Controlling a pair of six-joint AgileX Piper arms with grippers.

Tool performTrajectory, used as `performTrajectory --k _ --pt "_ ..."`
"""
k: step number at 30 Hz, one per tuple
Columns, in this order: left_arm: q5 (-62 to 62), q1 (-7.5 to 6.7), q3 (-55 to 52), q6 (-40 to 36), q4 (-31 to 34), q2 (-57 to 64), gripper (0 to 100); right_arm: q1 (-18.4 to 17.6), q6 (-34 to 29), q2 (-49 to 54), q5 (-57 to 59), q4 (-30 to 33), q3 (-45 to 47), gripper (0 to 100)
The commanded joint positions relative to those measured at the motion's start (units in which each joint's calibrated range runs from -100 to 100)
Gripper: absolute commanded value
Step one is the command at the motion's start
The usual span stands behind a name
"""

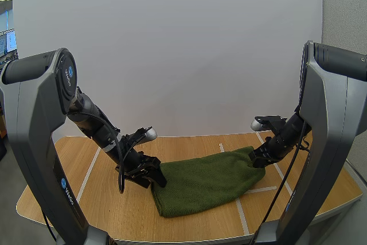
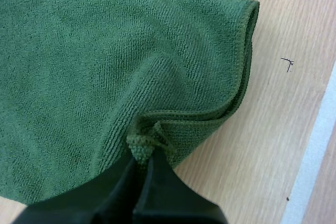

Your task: Fold the towel

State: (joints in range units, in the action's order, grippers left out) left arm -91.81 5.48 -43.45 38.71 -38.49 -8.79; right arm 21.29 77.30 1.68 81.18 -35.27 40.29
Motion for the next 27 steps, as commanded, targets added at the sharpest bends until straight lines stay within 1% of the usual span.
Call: performTrajectory --k 1,7,13,17,20,21,24,27 --pt "-0.27 0.28 0.11 -1.13 0.8 -0.07 92 0.31 1.08 0.84 1.43 0.06 0.27 0" --pt "0.37 0.28 0.11 -1.26 0.19 -0.45 92 0.31 1.26 0.84 1.43 -0.69 0.27 0" --pt "3.17 0.28 -2.05 0.69 -3.92 -3.89 92 0.31 1.36 0.84 1.25 -1.03 0.27 0" --pt "3.79 0.28 -2.23 1.38 -4.83 -6.65 92 0.31 1.36 0.84 1.07 -1.03 0.27 0" --pt "4.13 0.09 -2.23 2.61 -6.91 -7.3 92 0.31 1.36 0.84 0.9 -1.03 0.27 0" --pt "4.55 -0.23 -2.23 2.85 -7.09 -7.3 92 0.31 1.36 0.84 0.66 -1.03 0.27 0" --pt "5.56 -2.12 -2.09 2.85 -7.09 -7.3 92 0.31 1.36 0.84 0.21 -1.25 0.27 0" --pt "8.4 -4.68 -1.62 2.76 -6.82 -7.3 92 0.31 1.36 0.84 0.02 -1.25 0.27 0"
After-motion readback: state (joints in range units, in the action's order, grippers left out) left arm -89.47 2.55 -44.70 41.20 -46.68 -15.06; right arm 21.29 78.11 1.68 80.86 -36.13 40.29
